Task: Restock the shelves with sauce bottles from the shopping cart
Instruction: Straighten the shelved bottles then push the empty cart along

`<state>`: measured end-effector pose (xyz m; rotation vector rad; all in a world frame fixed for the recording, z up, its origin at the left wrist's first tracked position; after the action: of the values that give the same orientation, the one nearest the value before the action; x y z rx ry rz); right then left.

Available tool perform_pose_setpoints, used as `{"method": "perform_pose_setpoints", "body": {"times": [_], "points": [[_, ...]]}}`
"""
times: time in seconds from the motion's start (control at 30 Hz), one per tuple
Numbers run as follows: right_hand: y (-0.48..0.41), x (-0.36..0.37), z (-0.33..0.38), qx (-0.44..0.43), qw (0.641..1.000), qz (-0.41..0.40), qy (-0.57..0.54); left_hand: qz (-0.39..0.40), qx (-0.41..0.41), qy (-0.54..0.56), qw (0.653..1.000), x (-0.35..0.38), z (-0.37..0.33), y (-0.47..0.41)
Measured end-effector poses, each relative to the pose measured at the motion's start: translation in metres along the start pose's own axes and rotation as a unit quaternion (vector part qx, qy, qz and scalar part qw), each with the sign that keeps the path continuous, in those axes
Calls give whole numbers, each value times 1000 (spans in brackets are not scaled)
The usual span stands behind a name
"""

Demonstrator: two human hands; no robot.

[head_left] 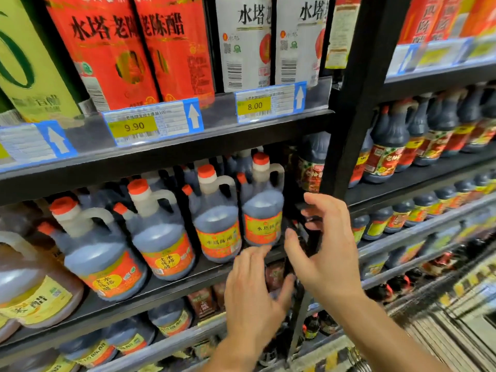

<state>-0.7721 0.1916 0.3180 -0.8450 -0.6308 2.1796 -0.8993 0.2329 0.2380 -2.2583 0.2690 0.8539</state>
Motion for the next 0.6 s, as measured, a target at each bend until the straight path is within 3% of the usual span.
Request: {"method": "perform_pose_setpoints", "body": {"times": [0.2,0.3,0.6], "points": [[49,-38,-44,74,993,-55,72,93,83,69,990,51,-16,17],[83,-69,-75,153,979,-80,112,184,93,90,974,86,-31,31],[180,-174,-186,361,878,-146,278,427,67,41,901,216,-64,61]]}}
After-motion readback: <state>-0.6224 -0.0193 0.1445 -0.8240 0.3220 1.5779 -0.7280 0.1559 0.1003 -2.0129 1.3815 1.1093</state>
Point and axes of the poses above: each hand's wrist, its own y-axis away from the middle knuckle, its own x-axis out of the palm, z = x × y, the point moved 3 cm from there along -y, towards the middle knuckle, and after that the axes turned 5 degrees about x, right-handed, at the moved point
